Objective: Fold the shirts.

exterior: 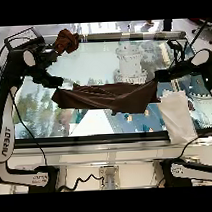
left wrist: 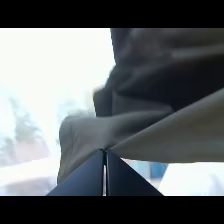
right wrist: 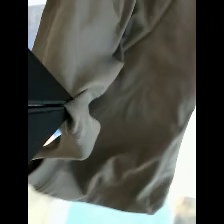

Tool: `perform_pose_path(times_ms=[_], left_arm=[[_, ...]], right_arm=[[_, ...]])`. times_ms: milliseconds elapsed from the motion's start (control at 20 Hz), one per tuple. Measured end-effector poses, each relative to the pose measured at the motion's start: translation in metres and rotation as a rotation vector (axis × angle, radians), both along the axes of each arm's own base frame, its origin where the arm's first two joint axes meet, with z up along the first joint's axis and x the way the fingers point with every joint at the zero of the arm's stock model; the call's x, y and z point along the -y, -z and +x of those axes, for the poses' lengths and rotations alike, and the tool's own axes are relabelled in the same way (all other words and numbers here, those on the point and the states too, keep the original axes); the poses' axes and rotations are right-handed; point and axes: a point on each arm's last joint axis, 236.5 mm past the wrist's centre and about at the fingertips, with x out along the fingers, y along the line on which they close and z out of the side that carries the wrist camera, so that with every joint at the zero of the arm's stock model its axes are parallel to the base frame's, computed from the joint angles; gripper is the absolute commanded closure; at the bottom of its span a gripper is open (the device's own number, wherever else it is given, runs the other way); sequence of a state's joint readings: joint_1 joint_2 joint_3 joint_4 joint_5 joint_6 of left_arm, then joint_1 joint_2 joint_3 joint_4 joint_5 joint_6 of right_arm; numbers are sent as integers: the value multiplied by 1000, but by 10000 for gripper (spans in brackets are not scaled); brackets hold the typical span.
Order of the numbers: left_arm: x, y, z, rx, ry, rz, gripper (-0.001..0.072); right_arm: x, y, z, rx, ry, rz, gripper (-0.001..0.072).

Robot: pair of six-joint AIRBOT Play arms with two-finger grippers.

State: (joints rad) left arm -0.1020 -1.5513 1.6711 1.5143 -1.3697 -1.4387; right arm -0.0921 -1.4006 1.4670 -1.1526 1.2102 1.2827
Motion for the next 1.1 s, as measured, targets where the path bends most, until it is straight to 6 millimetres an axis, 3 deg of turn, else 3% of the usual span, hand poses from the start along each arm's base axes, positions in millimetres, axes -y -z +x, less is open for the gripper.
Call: perform_pose_path(times_ms=[100, 200, 300, 400, 450, 550, 800, 1100], left_arm=[[-5, -24, 35, 108, -46, -25, 703], [-5, -70, 71, 259, -81, -92, 703], [-11, -129, 92, 418, -102, -139, 703], [-23, -179, 93, 536, -124, -169, 701], [-29, -200, 86, 578, -132, -184, 701], [-34, -220, 64, 588, -138, -204, 700], [-27, -215, -7, 452, -65, -199, 700], [3, -215, -92, 279, 83, -236, 698]], right_arm=[[3, -17, 35, 68, 43, 105, 679], [11, -60, 68, 184, 79, 199, 679], [23, -121, 88, 328, 93, 258, 679], [37, -185, 91, 474, 94, 289, 678], [44, -210, 86, 524, 93, 294, 678], [52, -242, 64, 570, 78, 294, 678], [64, -244, 6, 503, 45, 202, 678], [34, -258, -53, 458, -54, 198, 677]])
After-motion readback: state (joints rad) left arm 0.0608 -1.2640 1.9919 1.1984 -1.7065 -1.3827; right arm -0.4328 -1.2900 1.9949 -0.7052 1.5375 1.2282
